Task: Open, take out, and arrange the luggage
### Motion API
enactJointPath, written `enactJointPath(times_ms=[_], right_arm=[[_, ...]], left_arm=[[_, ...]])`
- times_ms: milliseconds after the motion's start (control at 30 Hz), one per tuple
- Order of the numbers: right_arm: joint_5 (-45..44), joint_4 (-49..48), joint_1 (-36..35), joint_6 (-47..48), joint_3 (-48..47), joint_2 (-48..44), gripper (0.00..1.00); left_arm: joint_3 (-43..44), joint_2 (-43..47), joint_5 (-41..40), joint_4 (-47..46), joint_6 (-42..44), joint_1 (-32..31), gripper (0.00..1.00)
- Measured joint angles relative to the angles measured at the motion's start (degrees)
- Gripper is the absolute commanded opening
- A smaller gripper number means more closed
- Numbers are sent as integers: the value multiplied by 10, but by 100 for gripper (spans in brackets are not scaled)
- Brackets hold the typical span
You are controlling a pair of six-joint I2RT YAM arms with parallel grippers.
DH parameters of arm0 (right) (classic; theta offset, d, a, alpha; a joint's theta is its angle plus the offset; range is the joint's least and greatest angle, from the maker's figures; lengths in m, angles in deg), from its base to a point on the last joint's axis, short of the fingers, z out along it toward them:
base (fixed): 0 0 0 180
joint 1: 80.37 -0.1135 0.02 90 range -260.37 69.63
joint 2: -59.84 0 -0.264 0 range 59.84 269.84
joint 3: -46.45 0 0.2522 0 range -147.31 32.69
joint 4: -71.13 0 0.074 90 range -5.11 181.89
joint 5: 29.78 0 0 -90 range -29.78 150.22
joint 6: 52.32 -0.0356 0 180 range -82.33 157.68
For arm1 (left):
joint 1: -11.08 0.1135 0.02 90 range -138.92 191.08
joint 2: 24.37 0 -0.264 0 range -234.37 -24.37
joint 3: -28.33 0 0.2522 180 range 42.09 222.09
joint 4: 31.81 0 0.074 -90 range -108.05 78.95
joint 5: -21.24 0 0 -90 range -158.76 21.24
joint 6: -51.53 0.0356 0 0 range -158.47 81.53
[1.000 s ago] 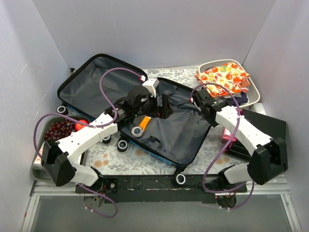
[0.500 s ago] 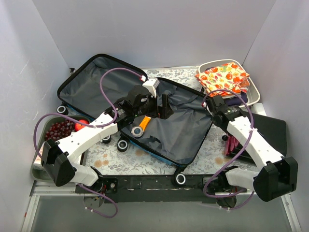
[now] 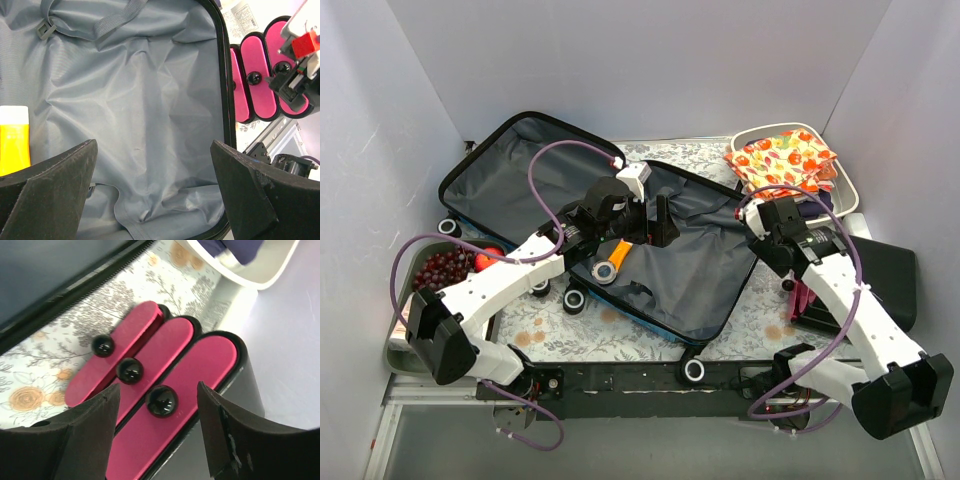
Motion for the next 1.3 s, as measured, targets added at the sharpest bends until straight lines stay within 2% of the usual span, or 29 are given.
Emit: enactJointPath(times_ms=[167,333,667,933,1300], right_arm=[[46,14,-25,20,-2,16,73],[41,52,-30,34,-2,98,74],[37,98,-28,45,-17,200,74],[16,112,-24,45,-15,204,69],[0,80,-22,61,25,156,66]], left_arm=[[0,-5,0,0,0,0,98],[0,-14,-1,2,1,0,98],[0,-17,-15,9,7,0,98],[0,-12,-24,9,9,-1,98],[-1,-11,-65,9,16,-21,98]])
